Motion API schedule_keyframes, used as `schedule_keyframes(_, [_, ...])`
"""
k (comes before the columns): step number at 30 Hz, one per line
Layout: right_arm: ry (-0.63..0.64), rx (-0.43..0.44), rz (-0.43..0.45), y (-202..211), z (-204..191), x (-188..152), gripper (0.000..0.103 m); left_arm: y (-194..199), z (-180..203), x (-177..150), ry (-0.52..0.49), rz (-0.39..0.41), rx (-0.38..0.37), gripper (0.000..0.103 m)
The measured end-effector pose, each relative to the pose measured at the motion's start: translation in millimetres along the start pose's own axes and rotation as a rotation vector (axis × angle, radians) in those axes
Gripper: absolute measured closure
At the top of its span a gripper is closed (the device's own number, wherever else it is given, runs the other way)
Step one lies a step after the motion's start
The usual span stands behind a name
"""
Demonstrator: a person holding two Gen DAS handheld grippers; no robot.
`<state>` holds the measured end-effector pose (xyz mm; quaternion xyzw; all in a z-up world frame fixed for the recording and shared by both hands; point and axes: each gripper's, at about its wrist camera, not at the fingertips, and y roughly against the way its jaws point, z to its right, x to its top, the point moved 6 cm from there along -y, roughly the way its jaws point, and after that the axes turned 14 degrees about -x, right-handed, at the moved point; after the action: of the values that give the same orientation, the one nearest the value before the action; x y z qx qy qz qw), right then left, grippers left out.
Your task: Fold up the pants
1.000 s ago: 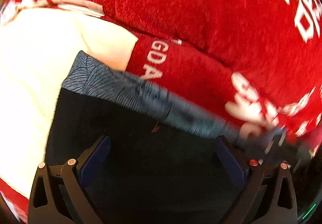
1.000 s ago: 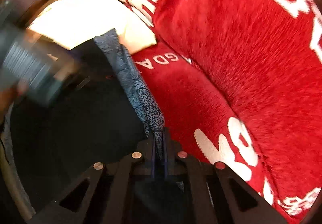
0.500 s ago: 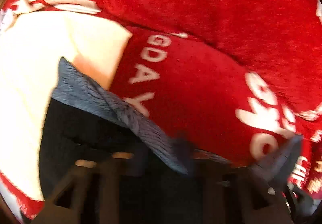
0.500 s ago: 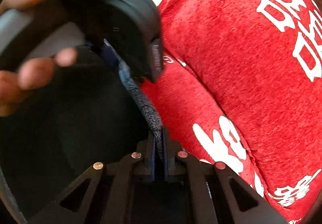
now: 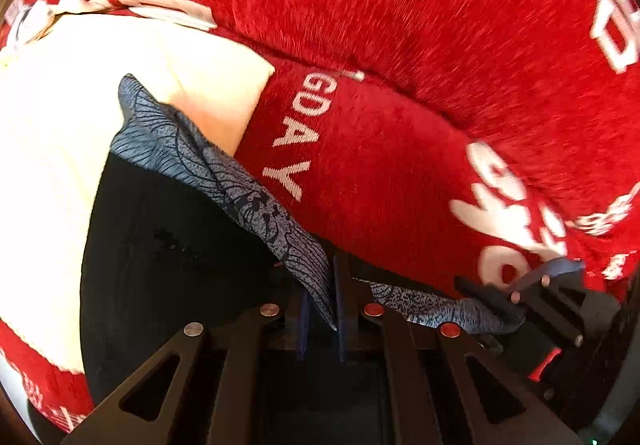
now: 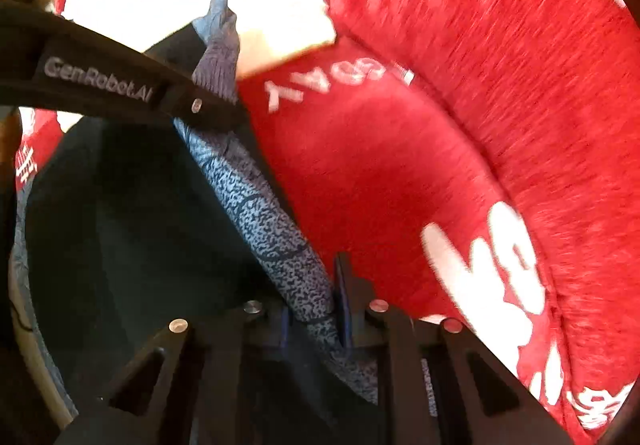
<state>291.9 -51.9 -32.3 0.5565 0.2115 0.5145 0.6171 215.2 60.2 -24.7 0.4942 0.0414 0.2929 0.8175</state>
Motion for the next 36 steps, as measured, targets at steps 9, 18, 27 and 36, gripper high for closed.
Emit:
schedule_keyframes(9, [-0.074,-0.314,0.149,118.8,-57.2,-46.7,0.088,103.6,20.4,-87.6,-0.128,0.166,-0.131,0.091])
schedule_keyframes(18, [-0.14,-0.383,0.095,131.2,-163.7,-115.2,0.088,101.5,-47.6,-203.2,-0.085,0.042,-0.267,0.091])
schedule_keyframes(27, [-0.031,-0.526,0.019,122.9,-208.6,-142.6,0.082,86.4,-102.0,-228.7,0.089,-0.038,-0.348,0.091])
schedule_keyframes(36, [-0.245,-0.18,0.123,183.4,-182.2,-135.2,0.028,130.6,-106.7,-234.5,-0.035,0.004,-0.284,0.091])
